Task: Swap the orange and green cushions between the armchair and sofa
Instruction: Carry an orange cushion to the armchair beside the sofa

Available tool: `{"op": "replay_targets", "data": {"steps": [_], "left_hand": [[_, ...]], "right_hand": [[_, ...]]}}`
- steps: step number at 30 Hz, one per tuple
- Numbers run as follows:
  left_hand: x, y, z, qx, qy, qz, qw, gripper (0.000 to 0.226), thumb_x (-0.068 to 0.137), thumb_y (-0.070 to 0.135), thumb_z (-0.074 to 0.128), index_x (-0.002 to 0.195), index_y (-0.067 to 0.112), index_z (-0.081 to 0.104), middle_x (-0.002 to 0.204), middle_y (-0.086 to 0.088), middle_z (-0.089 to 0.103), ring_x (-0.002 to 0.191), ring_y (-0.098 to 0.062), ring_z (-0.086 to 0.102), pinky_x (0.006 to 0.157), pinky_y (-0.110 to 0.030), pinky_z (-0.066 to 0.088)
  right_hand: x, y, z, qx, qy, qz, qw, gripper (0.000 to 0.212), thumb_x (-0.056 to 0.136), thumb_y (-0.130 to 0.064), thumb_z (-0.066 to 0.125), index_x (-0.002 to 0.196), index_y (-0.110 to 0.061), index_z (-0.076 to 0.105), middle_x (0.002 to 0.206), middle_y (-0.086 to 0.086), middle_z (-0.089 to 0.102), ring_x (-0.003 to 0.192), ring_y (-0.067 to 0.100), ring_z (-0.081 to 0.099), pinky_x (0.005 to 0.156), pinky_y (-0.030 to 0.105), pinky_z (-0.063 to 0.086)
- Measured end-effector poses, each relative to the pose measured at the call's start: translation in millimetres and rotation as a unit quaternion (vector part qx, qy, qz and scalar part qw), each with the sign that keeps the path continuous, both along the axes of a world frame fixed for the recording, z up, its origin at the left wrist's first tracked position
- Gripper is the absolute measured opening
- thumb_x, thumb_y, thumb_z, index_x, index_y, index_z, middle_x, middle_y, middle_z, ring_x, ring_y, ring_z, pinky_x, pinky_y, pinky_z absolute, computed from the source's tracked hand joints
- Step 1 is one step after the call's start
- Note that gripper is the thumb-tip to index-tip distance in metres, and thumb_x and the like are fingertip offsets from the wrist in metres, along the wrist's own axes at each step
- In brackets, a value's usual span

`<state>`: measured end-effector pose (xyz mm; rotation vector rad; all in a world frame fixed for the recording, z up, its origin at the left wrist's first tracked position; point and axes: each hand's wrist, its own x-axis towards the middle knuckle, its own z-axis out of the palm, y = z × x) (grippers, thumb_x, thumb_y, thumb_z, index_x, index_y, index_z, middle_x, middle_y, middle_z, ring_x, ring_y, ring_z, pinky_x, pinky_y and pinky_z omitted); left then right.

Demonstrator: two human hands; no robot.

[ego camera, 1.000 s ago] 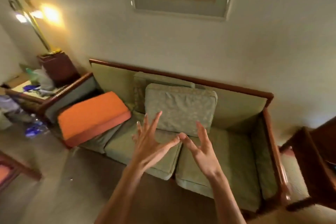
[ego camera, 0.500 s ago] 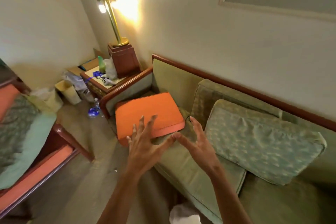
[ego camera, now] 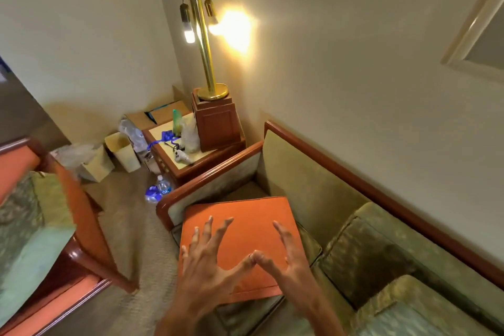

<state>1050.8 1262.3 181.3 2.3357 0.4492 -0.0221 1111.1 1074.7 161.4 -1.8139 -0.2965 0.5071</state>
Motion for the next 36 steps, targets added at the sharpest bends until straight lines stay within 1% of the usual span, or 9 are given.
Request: {"op": "replay_targets", "data": {"steps": [3, 7, 11, 13, 18, 23, 27, 32, 36], "left_hand": [[65.7, 39.7, -27.3, -0.012, 0.048, -0.010, 0.999, 0.106, 0.051, 0.105, 0.040, 0.144, 0.070, 0.003, 0.166, 0.010, -0.007, 0.152, -0.019, -0.010, 0.120, -0.055, -0.007], [136.7, 88.3, -76.0, 0.014, 0.099, -0.054, 0.994, 0.108, 0.049, 0.104, 0.046, 0.141, 0.071, 0.000, 0.166, 0.008, -0.008, 0.153, -0.024, -0.008, 0.119, -0.058, -0.003], [244.1, 153.0, -146.7, 0.040, 0.193, -0.084, 0.977, 0.096, 0.067, 0.086, 0.060, 0.146, 0.062, 0.010, 0.168, 0.003, 0.002, 0.153, -0.027, -0.001, 0.120, -0.058, 0.002], [286.2, 177.6, -182.4, 0.068, 0.226, -0.105, 0.966, 0.095, 0.071, 0.078, 0.066, 0.148, 0.060, 0.014, 0.168, -0.001, 0.007, 0.153, -0.030, 0.003, 0.121, -0.058, 0.005], [378.2, 226.3, -292.4, 0.056, 0.328, -0.142, 0.932, 0.094, 0.073, 0.072, 0.069, 0.151, 0.054, 0.020, 0.167, -0.005, 0.013, 0.152, -0.036, 0.009, 0.119, -0.059, 0.007], [397.2, 247.2, -387.7, 0.083, 0.382, -0.158, 0.907, 0.060, 0.097, 0.054, 0.050, 0.152, 0.041, 0.032, 0.157, -0.005, 0.039, 0.143, -0.032, 0.036, 0.116, -0.052, 0.028], [386.6, 241.3, -402.1, 0.194, 0.340, -0.151, 0.907, 0.032, 0.101, 0.045, 0.047, 0.127, 0.030, 0.059, 0.130, -0.004, 0.063, 0.120, -0.028, 0.058, 0.097, -0.040, 0.045], [390.4, 220.8, -376.0, 0.226, 0.250, -0.181, 0.924, 0.028, 0.104, 0.040, 0.042, 0.114, 0.029, 0.067, 0.112, -0.002, 0.071, 0.110, -0.025, 0.062, 0.096, -0.040, 0.042], [389.0, 182.4, -298.5, 0.221, 0.108, -0.261, 0.933, 0.021, 0.100, 0.035, 0.054, 0.102, 0.023, 0.072, 0.100, -0.004, 0.074, 0.100, -0.028, 0.066, 0.090, -0.039, 0.044]], "right_hand": [[65.5, 32.5, -27.9, -0.052, 0.007, 0.022, 0.998, 0.106, 0.063, -0.087, 0.061, 0.151, -0.048, 0.017, 0.161, -0.019, 0.016, 0.146, 0.001, 0.016, 0.113, 0.027, 0.023], [132.5, 64.6, -69.2, -0.187, -0.040, 0.065, 0.979, 0.109, 0.064, -0.095, 0.049, 0.153, -0.049, 0.006, 0.162, -0.022, -0.001, 0.150, 0.004, 0.000, 0.122, 0.049, 0.013], [235.5, 118.7, -143.0, -0.301, -0.027, 0.092, 0.949, 0.111, 0.062, -0.101, 0.027, 0.154, -0.045, 0.000, 0.165, -0.015, -0.006, 0.150, 0.007, -0.006, 0.120, 0.049, 0.008], [280.4, 141.8, -185.1, -0.346, -0.027, 0.109, 0.931, 0.108, 0.065, -0.096, 0.027, 0.155, -0.041, 0.004, 0.166, -0.010, -0.001, 0.151, 0.010, -0.004, 0.119, 0.049, 0.009], [377.4, 191.7, -299.7, -0.434, -0.017, 0.163, 0.886, 0.092, 0.086, -0.069, 0.054, 0.157, -0.033, 0.007, 0.166, 0.001, 0.003, 0.153, 0.020, -0.002, 0.119, 0.053, 0.007], [416.4, 195.9, -393.8, -0.530, -0.020, 0.233, 0.815, 0.057, 0.101, -0.044, 0.041, 0.153, -0.031, 0.024, 0.161, 0.006, 0.025, 0.151, 0.027, 0.010, 0.118, 0.055, 0.006], [409.2, 182.4, -403.9, -0.543, -0.067, 0.200, 0.813, 0.030, 0.104, -0.037, 0.036, 0.130, -0.030, 0.050, 0.137, 0.000, 0.052, 0.133, 0.025, 0.041, 0.113, 0.051, 0.020], [392.4, 160.6, -363.6, -0.538, -0.080, 0.125, 0.830, 0.019, 0.102, -0.028, 0.042, 0.107, -0.023, 0.059, 0.118, 0.000, 0.061, 0.115, 0.025, 0.052, 0.093, 0.046, 0.033], [353.2, 97.1, -287.7, -0.505, -0.107, 0.019, 0.856, 0.012, 0.096, -0.020, 0.054, 0.085, -0.021, 0.059, 0.093, 0.001, 0.063, 0.094, 0.031, 0.058, 0.080, 0.047, 0.037]]}}
